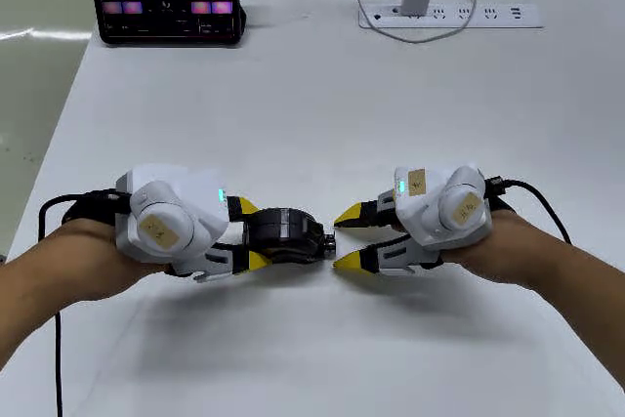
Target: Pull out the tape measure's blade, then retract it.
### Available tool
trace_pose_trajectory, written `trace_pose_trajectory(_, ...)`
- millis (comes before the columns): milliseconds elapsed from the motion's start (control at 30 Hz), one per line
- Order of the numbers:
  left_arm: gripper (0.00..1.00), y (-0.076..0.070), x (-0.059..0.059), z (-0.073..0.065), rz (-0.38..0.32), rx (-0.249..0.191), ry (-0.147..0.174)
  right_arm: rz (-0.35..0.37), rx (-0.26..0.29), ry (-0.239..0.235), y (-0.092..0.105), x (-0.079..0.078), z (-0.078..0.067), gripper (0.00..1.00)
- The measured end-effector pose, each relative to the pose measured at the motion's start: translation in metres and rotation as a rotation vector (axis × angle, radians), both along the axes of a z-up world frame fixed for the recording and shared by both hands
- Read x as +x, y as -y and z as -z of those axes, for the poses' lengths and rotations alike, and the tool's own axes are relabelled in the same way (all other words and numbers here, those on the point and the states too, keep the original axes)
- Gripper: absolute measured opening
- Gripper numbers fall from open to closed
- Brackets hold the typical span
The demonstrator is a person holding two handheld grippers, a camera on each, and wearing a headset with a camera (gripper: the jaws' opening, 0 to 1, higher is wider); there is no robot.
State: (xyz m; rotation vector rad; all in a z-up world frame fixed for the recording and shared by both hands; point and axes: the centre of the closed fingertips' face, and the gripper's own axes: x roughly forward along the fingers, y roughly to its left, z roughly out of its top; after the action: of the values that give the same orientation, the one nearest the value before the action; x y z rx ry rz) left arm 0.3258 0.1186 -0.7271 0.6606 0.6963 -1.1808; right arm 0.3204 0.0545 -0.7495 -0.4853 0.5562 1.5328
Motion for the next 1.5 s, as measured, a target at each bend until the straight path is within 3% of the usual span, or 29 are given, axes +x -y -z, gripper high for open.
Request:
trace_pose_trajectory(500, 0.25, 0.0003, -0.0004, 0.0003, 0.004, 0.001, 0.003, -0.038, 0.012, 0.03, -0.0061, -0.0014, 0.0024, 0.13)
trace_pose_trajectory(1500, 0.24, -0.0013, -0.0015, 0.0004, 0.005, 0.011, -0.013, -0.022, 0.013, 0.024, -0.0042, -0.0048, 0.0027, 0.09)
